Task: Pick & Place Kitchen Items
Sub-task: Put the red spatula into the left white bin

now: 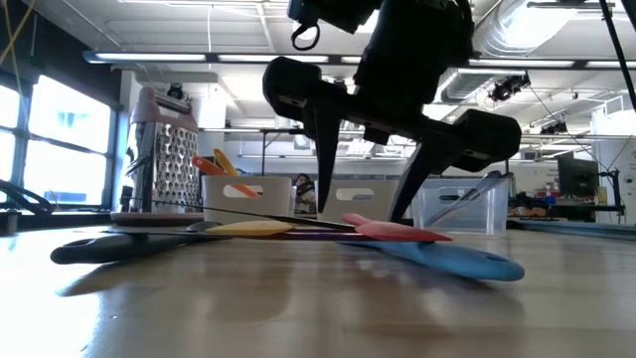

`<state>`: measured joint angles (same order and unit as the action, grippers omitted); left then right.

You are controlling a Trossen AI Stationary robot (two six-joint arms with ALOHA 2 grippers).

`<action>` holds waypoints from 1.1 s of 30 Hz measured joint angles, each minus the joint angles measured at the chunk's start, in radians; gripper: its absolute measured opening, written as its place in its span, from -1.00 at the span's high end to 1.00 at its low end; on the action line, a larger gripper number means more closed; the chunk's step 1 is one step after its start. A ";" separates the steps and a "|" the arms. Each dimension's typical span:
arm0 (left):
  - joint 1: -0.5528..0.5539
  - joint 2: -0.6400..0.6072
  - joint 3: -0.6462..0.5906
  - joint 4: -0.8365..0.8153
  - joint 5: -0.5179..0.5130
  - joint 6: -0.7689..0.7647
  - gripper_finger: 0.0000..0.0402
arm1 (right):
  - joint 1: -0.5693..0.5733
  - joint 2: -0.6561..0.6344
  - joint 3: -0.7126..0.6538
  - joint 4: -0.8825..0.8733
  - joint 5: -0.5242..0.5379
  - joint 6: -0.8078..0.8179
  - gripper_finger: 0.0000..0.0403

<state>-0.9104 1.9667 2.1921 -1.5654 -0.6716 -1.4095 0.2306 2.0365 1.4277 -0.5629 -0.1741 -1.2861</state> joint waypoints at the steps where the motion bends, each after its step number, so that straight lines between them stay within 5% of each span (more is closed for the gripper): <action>1: 0.000 0.000 0.000 0.000 0.000 -0.002 0.57 | 0.000 0.000 0.000 0.000 0.000 -0.001 -0.15; 19: 0.000 0.000 0.000 0.002 -0.001 -0.009 0.57 | -0.002 0.000 0.000 -0.005 -0.012 -0.002 -0.14; 33: 0.000 0.000 0.000 0.002 -0.001 -0.009 0.57 | -0.004 0.000 0.000 -0.006 -0.036 0.007 0.20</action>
<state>-0.9100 1.9667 2.1921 -1.5635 -0.6724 -1.4189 0.2264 2.0365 1.4277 -0.5690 -0.2101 -1.2791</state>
